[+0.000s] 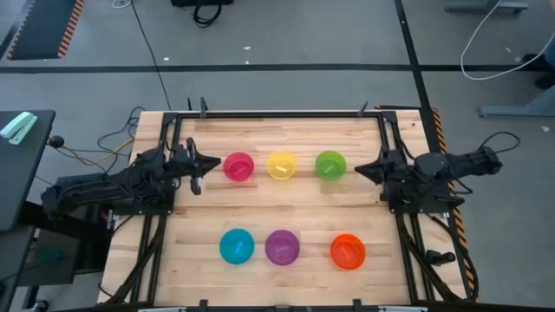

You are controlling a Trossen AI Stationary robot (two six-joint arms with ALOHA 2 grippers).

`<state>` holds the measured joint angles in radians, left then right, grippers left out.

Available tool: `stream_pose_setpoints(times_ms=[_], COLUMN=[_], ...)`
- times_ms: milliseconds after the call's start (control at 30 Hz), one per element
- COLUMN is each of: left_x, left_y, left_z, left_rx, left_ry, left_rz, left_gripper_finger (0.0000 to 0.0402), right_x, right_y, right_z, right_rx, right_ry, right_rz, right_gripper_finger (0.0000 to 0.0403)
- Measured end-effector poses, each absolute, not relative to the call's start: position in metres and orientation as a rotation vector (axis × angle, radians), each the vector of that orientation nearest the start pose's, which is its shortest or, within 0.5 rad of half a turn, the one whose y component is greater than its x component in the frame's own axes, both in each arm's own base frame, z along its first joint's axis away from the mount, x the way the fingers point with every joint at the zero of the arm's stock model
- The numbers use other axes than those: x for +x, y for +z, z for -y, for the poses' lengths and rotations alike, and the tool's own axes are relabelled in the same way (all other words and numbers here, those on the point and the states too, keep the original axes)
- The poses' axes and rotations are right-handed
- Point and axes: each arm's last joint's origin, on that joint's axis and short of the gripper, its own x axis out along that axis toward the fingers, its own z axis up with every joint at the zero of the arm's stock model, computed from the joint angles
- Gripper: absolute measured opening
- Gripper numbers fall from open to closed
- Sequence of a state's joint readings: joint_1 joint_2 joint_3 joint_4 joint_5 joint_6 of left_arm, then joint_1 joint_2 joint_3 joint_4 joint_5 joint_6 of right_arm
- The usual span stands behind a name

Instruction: Nest bowls inside each other

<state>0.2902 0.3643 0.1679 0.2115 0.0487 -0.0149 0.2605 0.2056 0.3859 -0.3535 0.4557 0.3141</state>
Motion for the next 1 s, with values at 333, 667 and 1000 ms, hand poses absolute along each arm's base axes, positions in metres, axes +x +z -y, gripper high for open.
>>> stream_pose_setpoints(times_ms=[333,667,1000], left_x=[0.138,0.164,0.170], left_y=[0.246,0.249,0.244], left_z=[-0.055,-0.079,-0.082], left_rx=[0.001,0.048,0.088], left_ry=[0.338,0.371,0.355], left_rz=[-0.192,-0.432,-0.472], left_gripper_finger=[0.0048,0.0048,0.0048], right_x=[0.116,0.159,0.166], right_y=[0.287,0.286,0.256], right_z=[0.003,0.041,0.106], right_rx=[0.205,0.297,0.453], right_ry=[-0.422,-0.496,-0.574], right_rz=[-0.582,-0.899,-1.079], right_gripper_finger=[0.0016,0.0025,0.0056])
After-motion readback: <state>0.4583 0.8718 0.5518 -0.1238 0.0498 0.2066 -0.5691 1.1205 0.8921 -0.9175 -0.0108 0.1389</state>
